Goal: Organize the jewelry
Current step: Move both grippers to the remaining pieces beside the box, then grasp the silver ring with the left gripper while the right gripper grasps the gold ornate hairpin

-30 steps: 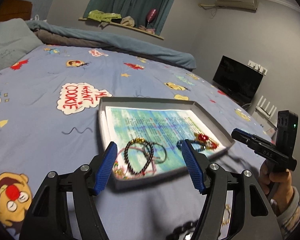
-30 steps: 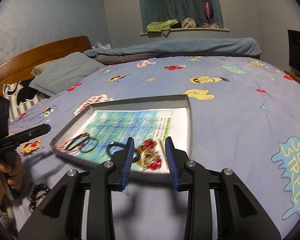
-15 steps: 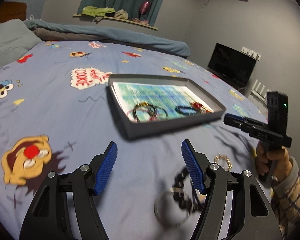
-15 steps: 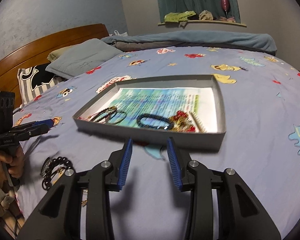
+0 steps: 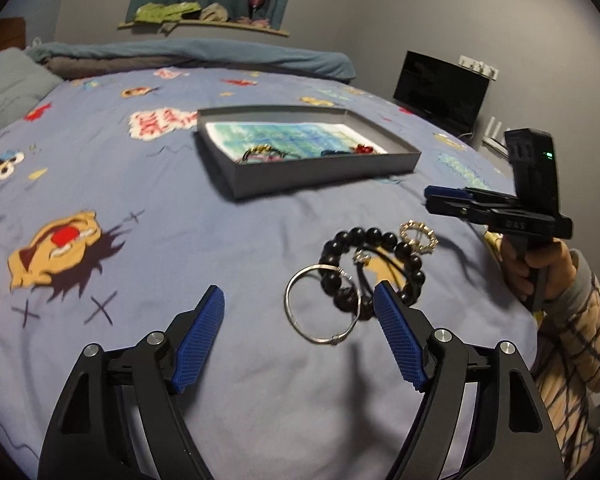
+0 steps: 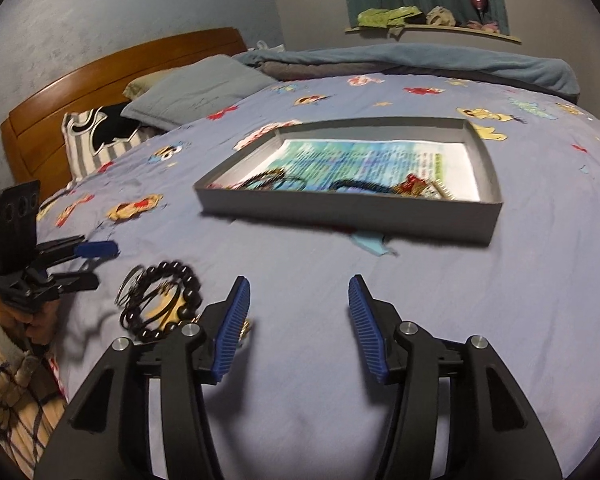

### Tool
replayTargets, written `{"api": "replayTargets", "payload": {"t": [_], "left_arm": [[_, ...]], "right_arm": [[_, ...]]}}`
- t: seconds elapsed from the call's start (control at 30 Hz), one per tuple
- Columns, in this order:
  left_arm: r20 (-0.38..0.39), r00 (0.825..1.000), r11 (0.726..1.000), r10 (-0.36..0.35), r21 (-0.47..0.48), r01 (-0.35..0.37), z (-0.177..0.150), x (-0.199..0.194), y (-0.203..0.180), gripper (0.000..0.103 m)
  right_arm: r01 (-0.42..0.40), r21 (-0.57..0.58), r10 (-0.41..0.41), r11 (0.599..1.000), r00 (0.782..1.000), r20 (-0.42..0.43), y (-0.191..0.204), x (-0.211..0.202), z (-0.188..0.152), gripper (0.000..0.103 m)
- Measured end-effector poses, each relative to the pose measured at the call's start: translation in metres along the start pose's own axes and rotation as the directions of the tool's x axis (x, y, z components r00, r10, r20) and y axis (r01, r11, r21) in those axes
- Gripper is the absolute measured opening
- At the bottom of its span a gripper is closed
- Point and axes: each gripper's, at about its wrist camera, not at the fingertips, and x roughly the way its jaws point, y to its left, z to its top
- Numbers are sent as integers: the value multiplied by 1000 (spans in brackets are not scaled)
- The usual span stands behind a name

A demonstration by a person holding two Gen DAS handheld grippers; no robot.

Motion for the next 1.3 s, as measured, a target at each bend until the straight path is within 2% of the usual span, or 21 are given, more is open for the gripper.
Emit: {"api": "replayTargets", "payload": {"t": [0.3,0.37,0.4,0.43,0.53,0.83,0.87,0.9,1.1,1.3], "left_arm": [[-41,998,996,39,81,-35,-4,17,-18,77],[-53,997,994,51,104,-45,-6,19,-22,71],[-56,997,992,61,112,-55,-7,20,-23,60],[-61,995,991,74,115,-66,-8,22,-23,55],[-62,996,991,67,121,-60,-7,21,-22,46],[-40,997,991,68,120,-63,-3,14,-19,45],[-31,997,991,71,116,-67,-2,12,-18,45],[-26,997,991,72,112,-68,-1,11,-18,45],[-9,997,993,81,87,-80,4,6,-13,45],[42,995,993,93,73,-96,10,-2,-12,44]], "right_arm": [[-31,-101,27,994,999,-36,29,1,-12,58],[-33,-134,26,990,998,-54,36,4,-14,58],[-31,-148,22,989,998,-60,38,5,-15,58],[-25,-161,15,987,998,-65,41,7,-16,58],[-3,-193,-12,981,997,-78,47,12,-17,58],[14,-231,-34,973,996,-85,51,18,-16,56],[14,-233,-35,972,996,-85,51,19,-16,51],[15,-233,-35,972,996,-86,51,19,-16,41],[16,-223,-33,975,997,-75,49,18,-13,41],[38,-181,-42,983,999,-19,38,7,-5,41]]}}
